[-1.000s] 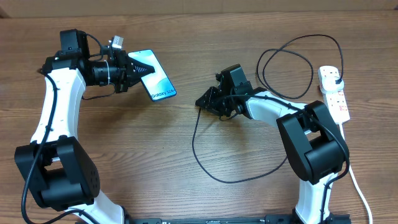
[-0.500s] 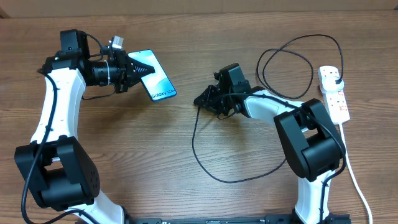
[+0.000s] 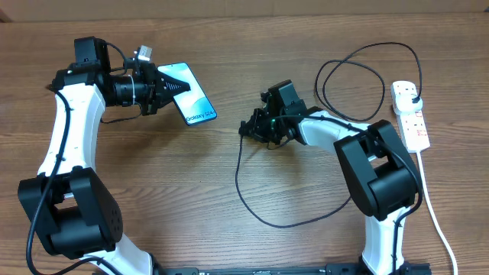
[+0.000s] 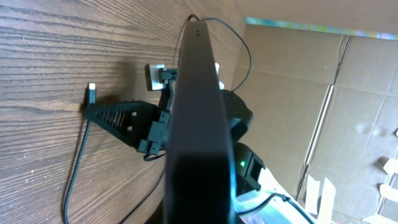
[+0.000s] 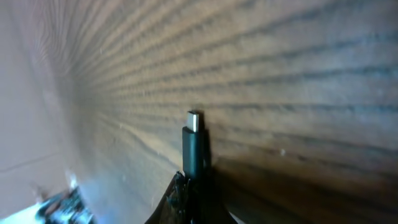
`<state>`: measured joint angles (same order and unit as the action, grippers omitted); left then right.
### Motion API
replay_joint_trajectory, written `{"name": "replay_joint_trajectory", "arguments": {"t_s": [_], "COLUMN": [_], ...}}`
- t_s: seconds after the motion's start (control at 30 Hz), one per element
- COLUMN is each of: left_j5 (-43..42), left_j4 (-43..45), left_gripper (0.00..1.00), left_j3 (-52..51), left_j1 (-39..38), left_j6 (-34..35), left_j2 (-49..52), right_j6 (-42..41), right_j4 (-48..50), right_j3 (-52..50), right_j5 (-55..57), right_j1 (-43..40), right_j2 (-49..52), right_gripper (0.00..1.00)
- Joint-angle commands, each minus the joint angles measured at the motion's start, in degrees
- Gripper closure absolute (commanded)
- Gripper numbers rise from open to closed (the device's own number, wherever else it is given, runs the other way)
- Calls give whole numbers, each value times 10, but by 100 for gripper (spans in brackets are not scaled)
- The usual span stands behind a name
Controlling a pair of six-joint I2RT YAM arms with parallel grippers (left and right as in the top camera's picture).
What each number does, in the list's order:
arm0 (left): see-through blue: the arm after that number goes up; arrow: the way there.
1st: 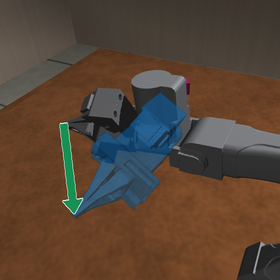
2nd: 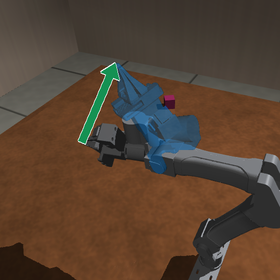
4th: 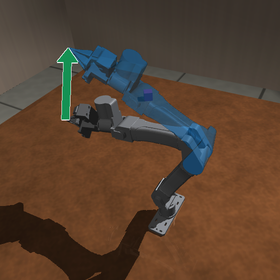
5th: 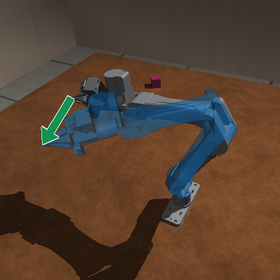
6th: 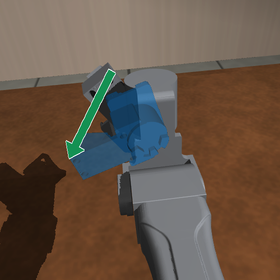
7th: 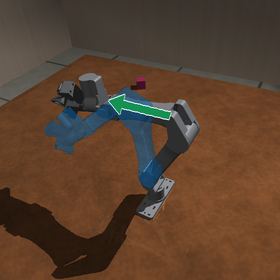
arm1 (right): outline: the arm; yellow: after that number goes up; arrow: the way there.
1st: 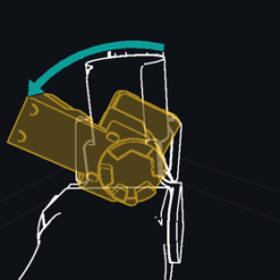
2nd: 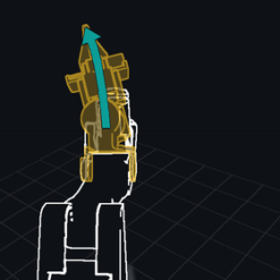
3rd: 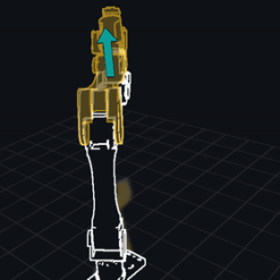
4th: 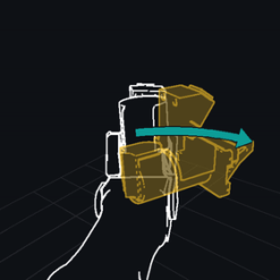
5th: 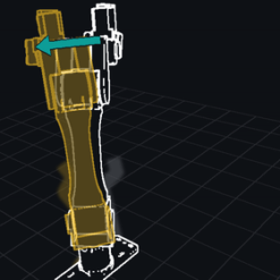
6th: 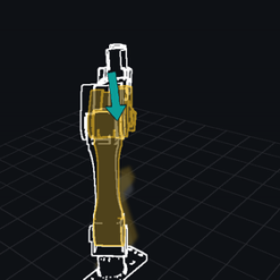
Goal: Plug charger to phone and switch on socket
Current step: 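Raise the USB-C plug with the right gripper under the phone's bottom port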
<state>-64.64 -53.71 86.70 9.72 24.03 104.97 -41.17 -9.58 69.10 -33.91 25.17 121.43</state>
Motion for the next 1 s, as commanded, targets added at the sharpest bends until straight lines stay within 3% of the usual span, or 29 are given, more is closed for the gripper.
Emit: {"name": "replay_joint_trajectory", "arguments": {"t_s": [0.0, 0.27, 0.47, 0.73, 0.97], "left_j5": [-19, -165, -209, -240, -244], "left_j4": [-1, 12, 13, 32, 85], "left_gripper": [96, 96, 96, 96, 96], "left_j3": [-1, -1, -1, -1, -1], "left_j1": [-7, -8, -8, -27, -47], "left_j6": [7, -90, -124, -121, -59], "left_j2": [-2, -2, -3, -2, -3], "right_j6": [67, 183, 237, 237, 217], "right_j4": [-13, -129, -220, -294, -299], "right_j3": [-12, -12, -12, -12, -12], "right_j5": [-103, -131, -131, -133, -120], "right_j1": [-38, -73, -72, -71, -32], "right_j2": [22, -92, -224, -371, -439], "right_gripper": [96, 96, 96, 96, 96]}}
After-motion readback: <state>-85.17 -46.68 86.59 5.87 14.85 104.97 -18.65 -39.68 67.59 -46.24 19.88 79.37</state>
